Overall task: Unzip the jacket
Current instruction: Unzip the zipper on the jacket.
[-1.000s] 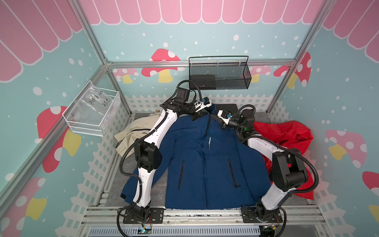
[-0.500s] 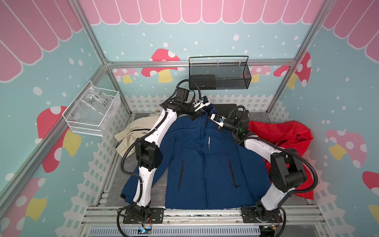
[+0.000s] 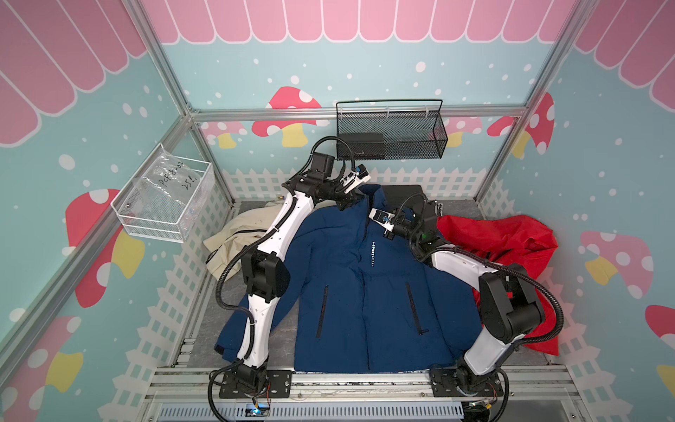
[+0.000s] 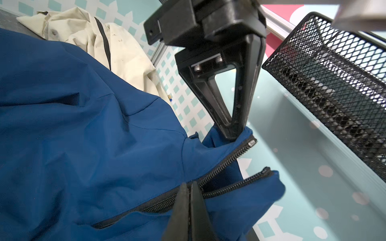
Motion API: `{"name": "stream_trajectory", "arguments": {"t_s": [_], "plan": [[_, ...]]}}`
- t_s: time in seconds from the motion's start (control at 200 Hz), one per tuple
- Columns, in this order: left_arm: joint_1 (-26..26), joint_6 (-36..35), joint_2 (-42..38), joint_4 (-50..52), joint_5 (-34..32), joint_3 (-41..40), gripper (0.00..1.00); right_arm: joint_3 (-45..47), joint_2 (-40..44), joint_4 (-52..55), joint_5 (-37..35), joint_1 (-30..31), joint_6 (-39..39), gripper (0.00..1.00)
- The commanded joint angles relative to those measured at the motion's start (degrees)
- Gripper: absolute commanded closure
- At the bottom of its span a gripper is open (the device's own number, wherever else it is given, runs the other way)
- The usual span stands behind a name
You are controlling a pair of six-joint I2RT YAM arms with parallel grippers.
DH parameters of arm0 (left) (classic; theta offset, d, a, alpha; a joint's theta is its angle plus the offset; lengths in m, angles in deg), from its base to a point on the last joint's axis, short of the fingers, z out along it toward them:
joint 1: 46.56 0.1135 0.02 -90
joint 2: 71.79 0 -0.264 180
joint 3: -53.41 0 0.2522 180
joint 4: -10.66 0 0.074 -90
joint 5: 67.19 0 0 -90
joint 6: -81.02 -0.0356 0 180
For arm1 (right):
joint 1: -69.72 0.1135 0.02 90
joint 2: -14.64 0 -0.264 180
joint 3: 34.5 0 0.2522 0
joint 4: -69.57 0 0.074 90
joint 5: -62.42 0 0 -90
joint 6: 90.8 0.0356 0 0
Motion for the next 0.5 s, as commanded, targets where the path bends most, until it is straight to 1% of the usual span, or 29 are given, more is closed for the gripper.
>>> {"name": "stream_trajectory", "arguments": {"t_s": [0.0, 0.09, 0.495], "plan": [[1.54, 2.93, -0.49, -6.30, -1.64, 4.59, 1.00, 2.18, -1.21, 8.92, 0.89, 1.01, -0.42, 1.00], [1.50, 4.65, -0.04, -6.75, -3.18, 5.52, 1.00, 2.57, -1.30, 9.33, 1.15, 1.19, 0.22, 1.00], [1.49, 7.54, 0.15, -8.05, -3.95, 5.28, 1.00, 4.70, -1.48, 10.82, 1.42, 2.15, 3.46, 1.00]]}}
